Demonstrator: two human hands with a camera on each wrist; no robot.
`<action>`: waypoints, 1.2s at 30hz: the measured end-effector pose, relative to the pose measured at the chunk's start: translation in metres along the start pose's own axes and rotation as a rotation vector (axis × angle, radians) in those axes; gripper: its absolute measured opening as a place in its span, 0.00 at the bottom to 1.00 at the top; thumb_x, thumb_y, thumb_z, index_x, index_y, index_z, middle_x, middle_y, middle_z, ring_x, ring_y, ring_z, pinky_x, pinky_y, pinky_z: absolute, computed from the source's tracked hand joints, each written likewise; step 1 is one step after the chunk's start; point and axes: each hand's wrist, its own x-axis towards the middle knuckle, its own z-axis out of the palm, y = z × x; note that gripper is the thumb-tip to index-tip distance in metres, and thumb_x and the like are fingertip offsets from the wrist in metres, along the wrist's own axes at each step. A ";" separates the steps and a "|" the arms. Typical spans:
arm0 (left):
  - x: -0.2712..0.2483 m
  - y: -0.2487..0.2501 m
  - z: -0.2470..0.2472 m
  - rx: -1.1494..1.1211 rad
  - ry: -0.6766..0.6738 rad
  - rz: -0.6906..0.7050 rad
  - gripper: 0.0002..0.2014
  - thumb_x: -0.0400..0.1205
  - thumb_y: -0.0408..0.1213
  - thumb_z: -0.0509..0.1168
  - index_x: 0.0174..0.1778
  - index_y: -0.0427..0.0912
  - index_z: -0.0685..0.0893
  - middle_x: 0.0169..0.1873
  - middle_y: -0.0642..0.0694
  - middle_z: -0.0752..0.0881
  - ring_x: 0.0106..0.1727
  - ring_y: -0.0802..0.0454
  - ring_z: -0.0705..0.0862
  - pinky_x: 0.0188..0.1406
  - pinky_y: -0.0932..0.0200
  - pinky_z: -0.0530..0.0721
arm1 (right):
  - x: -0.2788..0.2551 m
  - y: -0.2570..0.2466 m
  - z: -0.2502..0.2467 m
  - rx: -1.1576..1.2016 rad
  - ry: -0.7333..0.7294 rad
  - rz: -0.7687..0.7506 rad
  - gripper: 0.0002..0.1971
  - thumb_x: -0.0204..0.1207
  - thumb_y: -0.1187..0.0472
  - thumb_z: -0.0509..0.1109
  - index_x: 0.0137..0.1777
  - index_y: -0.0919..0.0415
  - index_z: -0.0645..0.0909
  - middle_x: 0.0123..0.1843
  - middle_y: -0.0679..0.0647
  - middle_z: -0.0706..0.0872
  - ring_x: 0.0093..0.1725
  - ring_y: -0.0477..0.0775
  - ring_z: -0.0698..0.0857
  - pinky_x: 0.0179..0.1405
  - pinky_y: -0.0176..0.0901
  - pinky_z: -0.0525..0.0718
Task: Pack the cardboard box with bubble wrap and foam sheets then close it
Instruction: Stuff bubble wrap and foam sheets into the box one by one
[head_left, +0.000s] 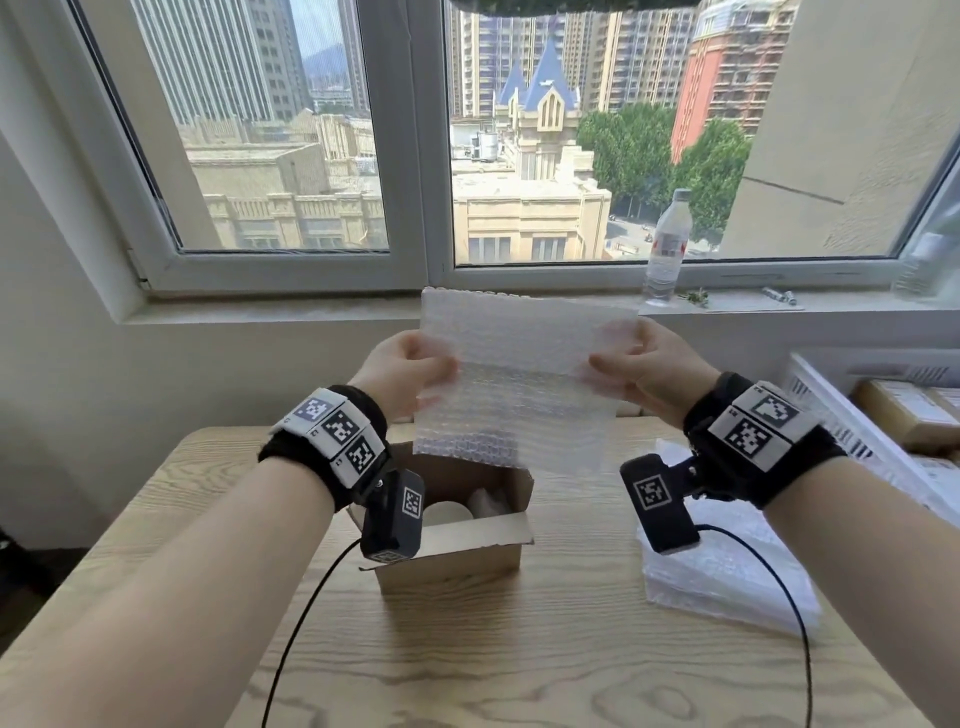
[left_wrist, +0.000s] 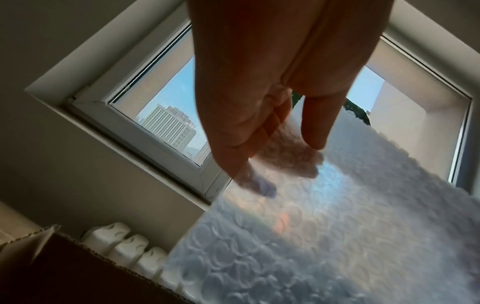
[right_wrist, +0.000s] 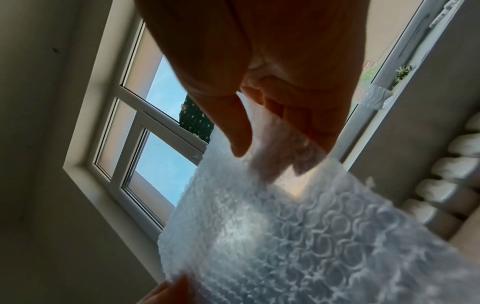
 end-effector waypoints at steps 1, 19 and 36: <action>0.001 0.000 0.000 -0.019 0.017 -0.009 0.05 0.81 0.35 0.67 0.51 0.45 0.80 0.53 0.42 0.86 0.51 0.49 0.86 0.51 0.53 0.87 | 0.001 0.002 0.001 -0.009 0.006 0.000 0.25 0.75 0.73 0.69 0.71 0.68 0.68 0.54 0.65 0.84 0.54 0.63 0.86 0.62 0.58 0.83; 0.004 0.003 -0.008 0.395 0.061 0.166 0.25 0.72 0.39 0.76 0.66 0.47 0.80 0.55 0.51 0.81 0.57 0.54 0.79 0.58 0.59 0.77 | 0.005 0.006 0.004 -0.491 0.004 -0.152 0.28 0.64 0.64 0.81 0.64 0.63 0.78 0.41 0.47 0.78 0.42 0.46 0.78 0.47 0.37 0.80; -0.003 0.002 0.023 0.625 -0.027 0.317 0.15 0.76 0.36 0.71 0.58 0.41 0.83 0.46 0.48 0.83 0.52 0.48 0.82 0.50 0.60 0.74 | 0.008 0.002 0.039 -0.381 0.053 -0.303 0.31 0.73 0.54 0.74 0.73 0.62 0.68 0.57 0.54 0.81 0.57 0.54 0.81 0.56 0.42 0.83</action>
